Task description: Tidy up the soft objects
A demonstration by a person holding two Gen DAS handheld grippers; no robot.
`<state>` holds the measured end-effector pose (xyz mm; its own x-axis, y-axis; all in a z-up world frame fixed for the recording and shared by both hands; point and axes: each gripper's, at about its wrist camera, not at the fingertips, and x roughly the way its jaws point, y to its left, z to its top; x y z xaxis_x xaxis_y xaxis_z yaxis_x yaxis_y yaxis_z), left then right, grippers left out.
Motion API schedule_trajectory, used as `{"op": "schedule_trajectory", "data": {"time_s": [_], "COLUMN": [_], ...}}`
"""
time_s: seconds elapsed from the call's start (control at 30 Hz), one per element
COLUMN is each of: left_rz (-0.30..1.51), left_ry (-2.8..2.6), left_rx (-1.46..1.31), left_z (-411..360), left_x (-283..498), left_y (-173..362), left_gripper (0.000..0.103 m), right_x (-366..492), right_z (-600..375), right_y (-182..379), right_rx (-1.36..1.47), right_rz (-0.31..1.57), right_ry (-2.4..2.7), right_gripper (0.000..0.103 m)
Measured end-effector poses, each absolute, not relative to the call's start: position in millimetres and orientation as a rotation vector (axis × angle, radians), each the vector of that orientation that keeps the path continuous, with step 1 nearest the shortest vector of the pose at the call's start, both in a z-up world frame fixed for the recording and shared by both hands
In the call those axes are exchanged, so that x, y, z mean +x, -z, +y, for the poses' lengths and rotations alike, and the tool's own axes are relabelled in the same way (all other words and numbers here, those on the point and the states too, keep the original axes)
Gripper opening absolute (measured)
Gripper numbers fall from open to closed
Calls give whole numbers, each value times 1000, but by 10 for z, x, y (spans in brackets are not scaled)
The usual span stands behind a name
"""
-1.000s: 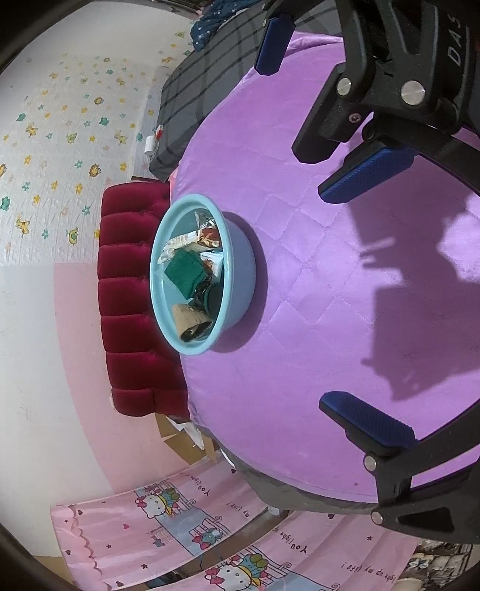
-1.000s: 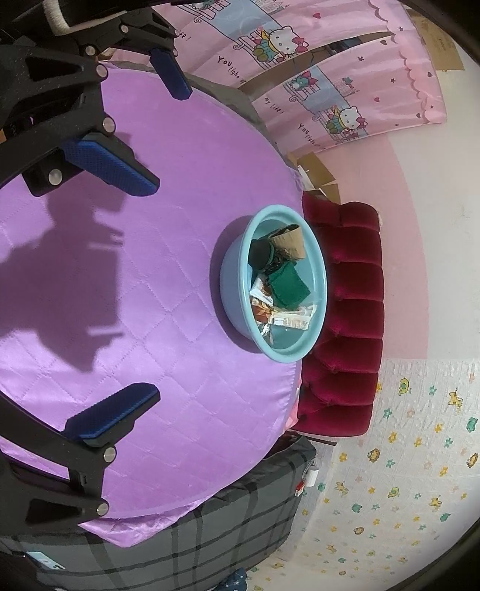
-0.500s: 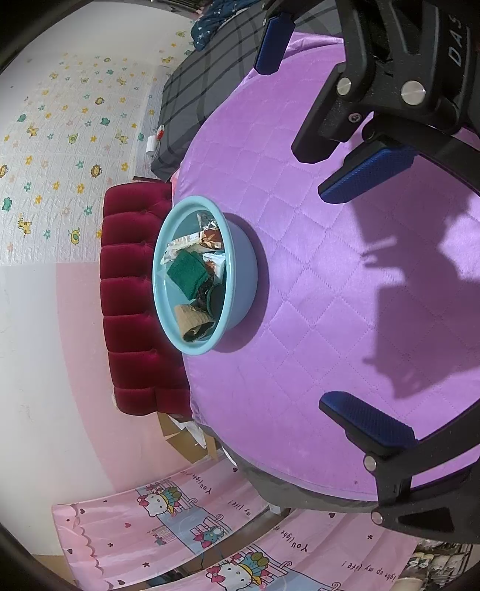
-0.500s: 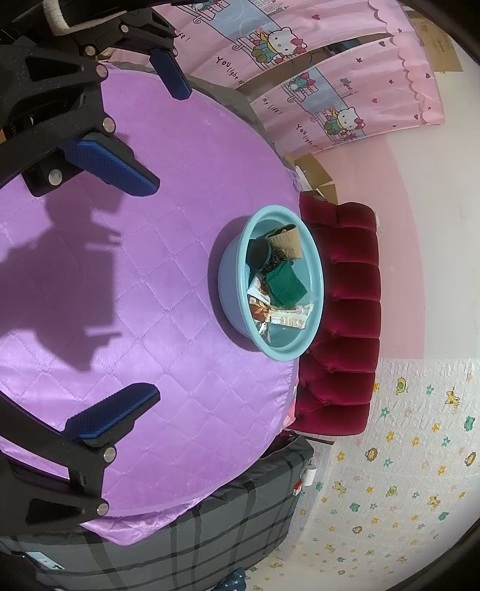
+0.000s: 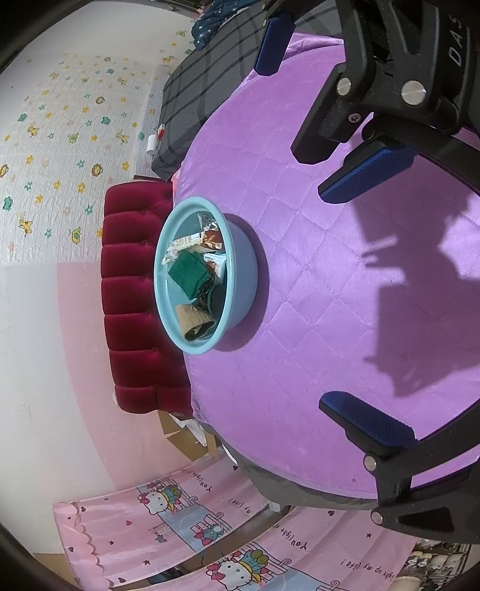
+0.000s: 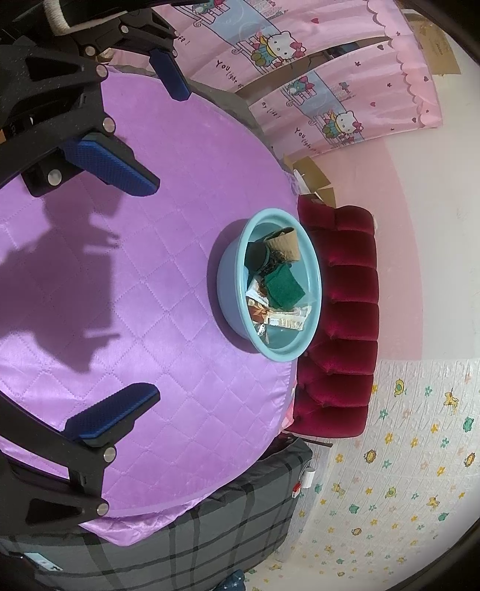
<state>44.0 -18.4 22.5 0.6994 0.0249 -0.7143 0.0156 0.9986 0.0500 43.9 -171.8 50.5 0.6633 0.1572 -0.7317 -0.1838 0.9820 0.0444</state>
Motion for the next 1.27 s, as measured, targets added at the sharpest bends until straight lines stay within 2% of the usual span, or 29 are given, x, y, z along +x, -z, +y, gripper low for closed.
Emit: {"op": "schedule_trajectory", "data": {"time_s": [1.27], "left_rz": [812], "left_ry": [-15], "left_rx": [50], "left_z": [-422], "left_x": [465], "left_y": [-262], "left_gripper": [103], "right_x": [480], "right_z": [-1971], "right_y": [-543], "right_rx": [-18], "right_rz": [797], "right_ry": [-213], "right_gripper": [103]}}
